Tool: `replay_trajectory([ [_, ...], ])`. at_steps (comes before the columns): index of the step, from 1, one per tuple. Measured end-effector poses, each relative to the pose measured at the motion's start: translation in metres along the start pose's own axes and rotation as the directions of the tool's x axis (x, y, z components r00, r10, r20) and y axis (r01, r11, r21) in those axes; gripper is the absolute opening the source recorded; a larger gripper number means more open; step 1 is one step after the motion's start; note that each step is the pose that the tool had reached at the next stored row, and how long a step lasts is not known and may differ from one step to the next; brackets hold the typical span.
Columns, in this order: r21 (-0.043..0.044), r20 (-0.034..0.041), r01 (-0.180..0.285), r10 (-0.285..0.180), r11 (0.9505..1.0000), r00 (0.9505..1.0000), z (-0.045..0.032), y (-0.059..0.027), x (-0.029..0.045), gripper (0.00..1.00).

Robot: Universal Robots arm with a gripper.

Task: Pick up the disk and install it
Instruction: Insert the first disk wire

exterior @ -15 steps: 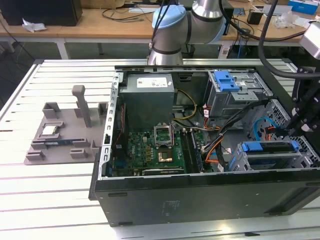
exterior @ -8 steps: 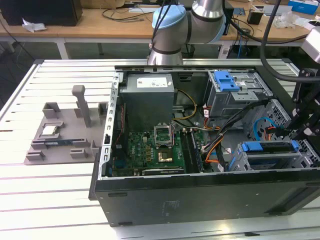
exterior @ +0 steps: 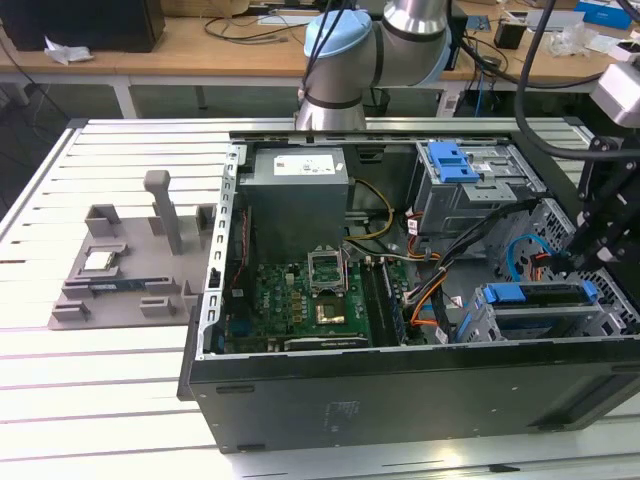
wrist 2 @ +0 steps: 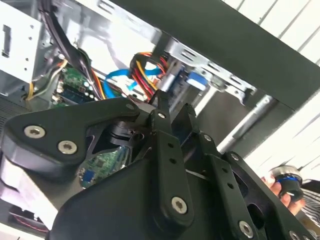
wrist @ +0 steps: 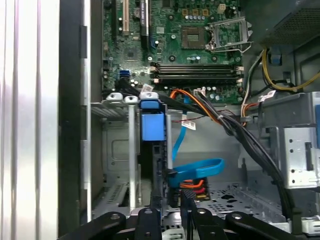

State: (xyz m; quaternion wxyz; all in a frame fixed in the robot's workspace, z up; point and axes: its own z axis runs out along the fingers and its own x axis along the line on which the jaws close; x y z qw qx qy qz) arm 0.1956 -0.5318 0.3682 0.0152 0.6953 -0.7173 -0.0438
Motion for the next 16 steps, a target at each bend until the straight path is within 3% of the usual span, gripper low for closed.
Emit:
replay_trajectory([
  [4, -0.0003, -0.0098, -0.001, 0.001, 1.0000, 1.0000, 0.0075, -0.0005, -0.0044, 0.30],
  [8, 0.0002, -0.0215, -0.002, 0.002, 1.0000, 0.9998, 0.0082, -0.0006, -0.0035, 0.30],
  [13, 0.0002, -0.0219, -0.002, 0.002, 1.0000, 0.9998, 0.0083, -0.0006, -0.0035, 0.29],
  [15, 0.0002, -0.0223, -0.002, 0.002, 1.0000, 0.9997, 0.0083, -0.0006, -0.0035, 0.16],
  [16, 0.0002, -0.0224, -0.002, 0.002, 1.0000, 0.9997, 0.0083, -0.0006, -0.0035, 0.16],
])
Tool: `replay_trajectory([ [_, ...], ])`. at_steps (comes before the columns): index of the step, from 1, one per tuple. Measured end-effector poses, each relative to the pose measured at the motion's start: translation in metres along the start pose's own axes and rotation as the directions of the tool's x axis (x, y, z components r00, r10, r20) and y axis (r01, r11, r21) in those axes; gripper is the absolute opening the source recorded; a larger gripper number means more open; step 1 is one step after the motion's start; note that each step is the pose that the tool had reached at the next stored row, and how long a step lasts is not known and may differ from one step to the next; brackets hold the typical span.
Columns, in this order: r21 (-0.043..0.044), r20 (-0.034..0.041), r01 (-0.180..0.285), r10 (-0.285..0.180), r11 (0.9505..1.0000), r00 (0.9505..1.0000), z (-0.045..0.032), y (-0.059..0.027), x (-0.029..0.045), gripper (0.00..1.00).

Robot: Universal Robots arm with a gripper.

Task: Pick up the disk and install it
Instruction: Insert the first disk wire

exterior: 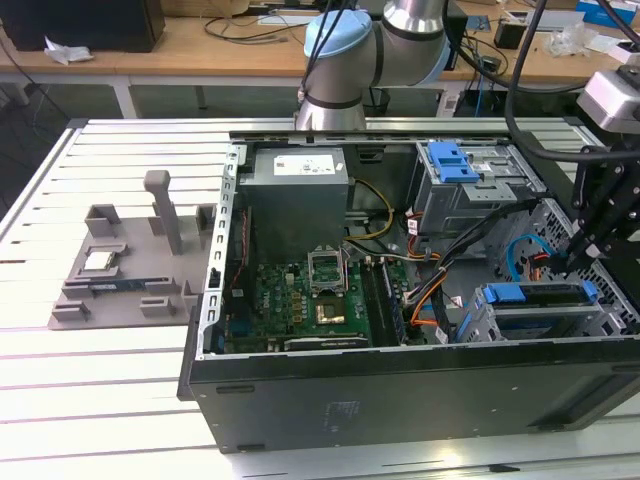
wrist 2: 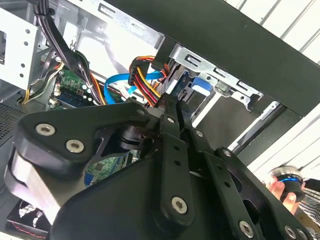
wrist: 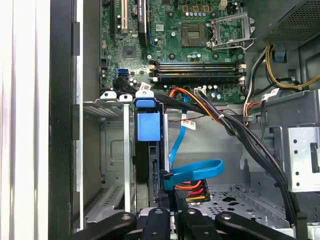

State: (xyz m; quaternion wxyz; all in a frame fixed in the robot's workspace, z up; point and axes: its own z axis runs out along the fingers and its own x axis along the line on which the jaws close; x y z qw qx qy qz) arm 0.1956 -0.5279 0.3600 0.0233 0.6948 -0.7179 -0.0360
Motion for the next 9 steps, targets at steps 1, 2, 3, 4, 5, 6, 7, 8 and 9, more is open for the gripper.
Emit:
replay_trajectory([
  [1, 0.0000, -0.0001, 0.000, 0.000, 1.0000, 1.0000, 0.0000, 0.0000, 0.0000, 0.16],
  [2, 0.0000, -0.0003, 0.000, 0.000, 1.0000, 1.0000, 0.0000, 0.0000, 0.0000, 0.16],
  [3, 0.0000, -0.0004, 0.000, 0.000, 1.0000, 1.0000, 0.0000, 0.0000, 0.0000, 0.16],
  [4, 0.0000, -0.0005, 0.000, 0.000, 1.0000, 1.0000, 0.0000, 0.0000, 0.0000, 0.16],
  [5, 0.0001, -0.0008, 0.000, 0.000, 1.0000, 1.0000, 0.0000, 0.0000, 0.0000, 0.23],
  [6, 0.0000, -0.0010, 0.000, 0.000, 1.0000, 1.0000, 0.0000, 0.0000, 0.0000, 0.23],
  [7, 0.0000, -0.0011, 0.000, 0.000, 1.0000, 1.0000, 0.0002, 0.0000, 0.0000, 0.29],
  [8, -0.0001, -0.0009, 0.000, 0.000, 1.0000, 1.0000, 0.0014, -0.0001, -0.0001, 0.29],
  [9, -0.0005, -0.0011, 0.000, 0.000, 1.0000, 1.0000, 0.0048, -0.0004, 0.0001, 0.29],
])
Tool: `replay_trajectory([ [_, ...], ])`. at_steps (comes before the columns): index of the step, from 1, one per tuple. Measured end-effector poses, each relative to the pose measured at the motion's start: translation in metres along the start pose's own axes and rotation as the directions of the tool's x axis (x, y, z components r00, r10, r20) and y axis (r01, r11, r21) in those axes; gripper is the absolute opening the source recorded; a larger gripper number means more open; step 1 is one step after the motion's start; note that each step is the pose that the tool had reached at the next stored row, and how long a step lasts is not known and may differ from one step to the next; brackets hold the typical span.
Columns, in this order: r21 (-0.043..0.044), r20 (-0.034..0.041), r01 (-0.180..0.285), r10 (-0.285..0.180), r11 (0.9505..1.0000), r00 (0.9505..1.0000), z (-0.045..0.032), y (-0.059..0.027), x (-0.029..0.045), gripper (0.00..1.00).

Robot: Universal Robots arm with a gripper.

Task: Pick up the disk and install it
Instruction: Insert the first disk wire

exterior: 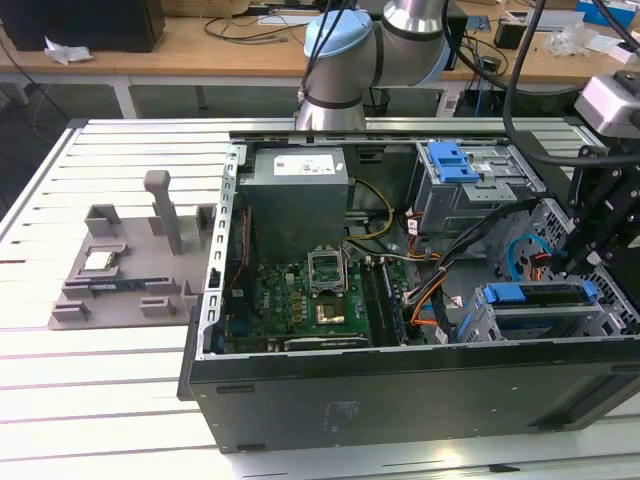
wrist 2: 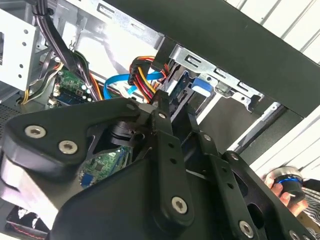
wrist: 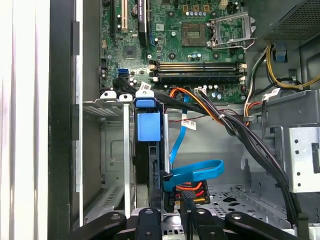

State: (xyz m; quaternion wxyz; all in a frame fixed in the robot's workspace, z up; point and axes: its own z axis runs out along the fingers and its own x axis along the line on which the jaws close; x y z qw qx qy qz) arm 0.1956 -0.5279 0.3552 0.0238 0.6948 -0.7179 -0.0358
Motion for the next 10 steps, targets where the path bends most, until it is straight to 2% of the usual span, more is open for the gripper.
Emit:
replay_trajectory([
  [2, -0.0006, -0.0006, 0.000, 0.000, 1.0000, 1.0000, 0.0028, -0.0004, 0.0000, 0.29],
  [6, -0.0005, -0.0011, 0.000, 0.000, 1.0000, 1.0000, 0.0028, -0.0003, 0.0001, 0.29],
  [10, -0.0005, -0.0014, 0.000, 0.000, 1.0000, 1.0000, 0.0029, -0.0003, 0.0001, 0.16],
])
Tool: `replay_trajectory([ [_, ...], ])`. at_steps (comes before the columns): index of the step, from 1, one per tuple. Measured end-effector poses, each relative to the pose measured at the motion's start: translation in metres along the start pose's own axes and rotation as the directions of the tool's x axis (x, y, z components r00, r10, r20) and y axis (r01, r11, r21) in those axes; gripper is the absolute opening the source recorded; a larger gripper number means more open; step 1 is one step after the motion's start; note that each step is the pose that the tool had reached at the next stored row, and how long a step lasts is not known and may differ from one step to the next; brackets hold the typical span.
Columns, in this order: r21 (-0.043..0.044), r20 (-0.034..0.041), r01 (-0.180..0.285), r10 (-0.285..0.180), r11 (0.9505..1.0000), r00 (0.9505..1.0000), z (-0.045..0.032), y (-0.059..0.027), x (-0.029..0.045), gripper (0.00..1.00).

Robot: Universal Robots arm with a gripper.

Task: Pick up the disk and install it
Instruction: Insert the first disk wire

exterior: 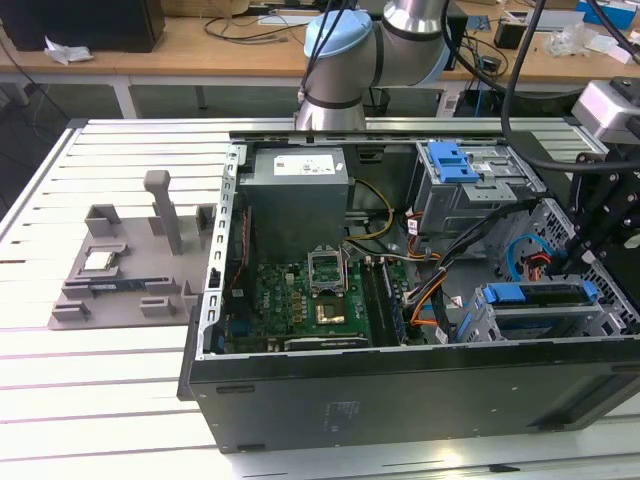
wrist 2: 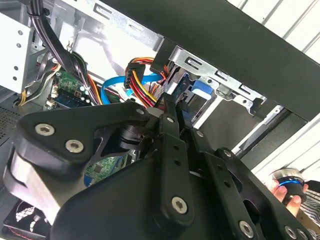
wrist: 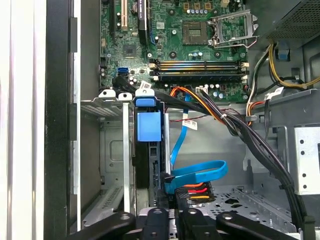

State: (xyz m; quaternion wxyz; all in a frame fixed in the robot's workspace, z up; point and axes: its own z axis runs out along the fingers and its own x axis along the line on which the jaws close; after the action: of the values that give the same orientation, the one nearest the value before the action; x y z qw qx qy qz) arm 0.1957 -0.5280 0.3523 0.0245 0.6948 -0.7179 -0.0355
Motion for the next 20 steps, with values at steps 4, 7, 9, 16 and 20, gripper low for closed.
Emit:
replay_trajectory([
  [4, 0.0000, -0.0002, 0.000, 0.000, 1.0000, 1.0000, 0.0001, 0.0000, 0.0005, 0.16],
  [7, -0.0001, 0.0000, 0.000, 0.000, 1.0000, 1.0000, 0.0007, -0.0005, 0.0133, 0.16],
  [9, 0.0007, -0.0210, -0.001, 0.001, 1.0000, 0.9998, 0.0069, -0.0032, 0.0090, 0.16],
  [16, 0.0007, -0.0217, -0.001, 0.001, 1.0000, 0.9998, 0.0108, -0.0052, 0.0086, 0.16],
  [20, 0.0007, -0.0219, -0.001, 0.001, 1.0000, 0.9998, 0.0123, -0.0054, 0.0084, 0.16],
])
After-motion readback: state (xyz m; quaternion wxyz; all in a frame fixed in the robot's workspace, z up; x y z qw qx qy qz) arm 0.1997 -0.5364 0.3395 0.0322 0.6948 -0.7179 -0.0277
